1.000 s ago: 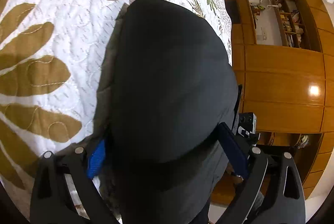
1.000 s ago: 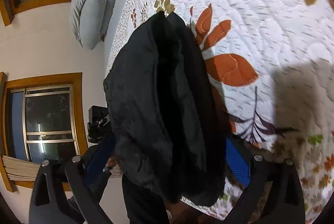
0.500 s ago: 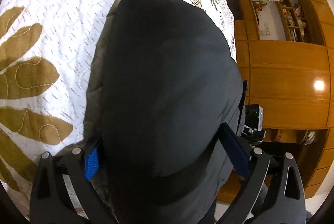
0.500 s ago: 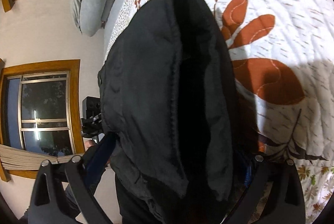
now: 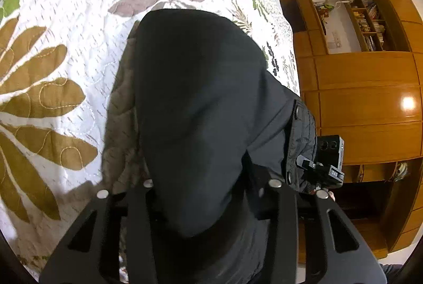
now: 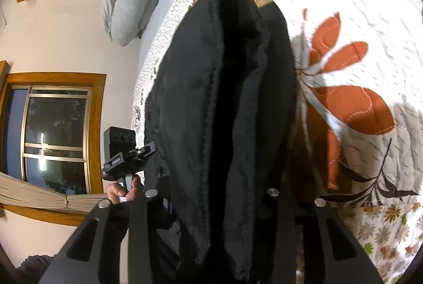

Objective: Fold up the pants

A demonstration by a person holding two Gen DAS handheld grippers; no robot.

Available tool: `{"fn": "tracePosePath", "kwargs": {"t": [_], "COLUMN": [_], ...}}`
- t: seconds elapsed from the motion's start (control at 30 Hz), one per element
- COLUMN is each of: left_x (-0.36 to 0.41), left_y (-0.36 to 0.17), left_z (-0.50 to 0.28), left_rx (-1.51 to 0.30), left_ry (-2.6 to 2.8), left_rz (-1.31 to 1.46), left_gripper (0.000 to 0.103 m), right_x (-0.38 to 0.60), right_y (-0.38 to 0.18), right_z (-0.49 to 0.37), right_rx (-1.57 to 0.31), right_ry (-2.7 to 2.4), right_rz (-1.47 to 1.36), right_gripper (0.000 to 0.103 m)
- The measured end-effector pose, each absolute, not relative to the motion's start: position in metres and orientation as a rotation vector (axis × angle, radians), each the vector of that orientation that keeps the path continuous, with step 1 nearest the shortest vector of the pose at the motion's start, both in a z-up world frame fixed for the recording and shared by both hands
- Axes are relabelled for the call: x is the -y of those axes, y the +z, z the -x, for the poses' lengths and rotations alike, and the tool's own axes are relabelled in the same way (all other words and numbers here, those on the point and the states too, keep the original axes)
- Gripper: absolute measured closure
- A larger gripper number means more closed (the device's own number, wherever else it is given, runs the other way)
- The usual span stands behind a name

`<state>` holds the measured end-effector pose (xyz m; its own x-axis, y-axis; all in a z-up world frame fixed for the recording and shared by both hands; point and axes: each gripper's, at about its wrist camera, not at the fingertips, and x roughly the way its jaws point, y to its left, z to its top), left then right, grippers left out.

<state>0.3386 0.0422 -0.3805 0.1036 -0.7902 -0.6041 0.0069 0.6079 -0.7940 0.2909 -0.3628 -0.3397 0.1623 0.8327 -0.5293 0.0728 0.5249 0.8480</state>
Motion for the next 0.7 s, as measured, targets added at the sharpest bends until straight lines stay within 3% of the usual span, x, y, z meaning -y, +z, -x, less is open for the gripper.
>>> {"fn": "tracePosePath", "kwargs": {"t": [0.33, 0.7], "left_x": [-0.068, -0.144], "left_y": [-0.348, -0.32], "left_z": [-0.349, -0.446], "left_rx": [-1.282, -1.186], "left_ry": [-0.659, -0.536], "left_rz": [0.718, 0.713], "left_gripper": [0.07, 0.07], "right_x": [0.335, 0.241], "right_y": [-0.304, -0.275], "right_z": [-0.313, -0.455], "right_rx": [-1.271, -1.25], "right_ry": [0.709, 0.775], "right_rz": [-0.855, -0.749], "right_gripper": [0.066, 0.066]}}
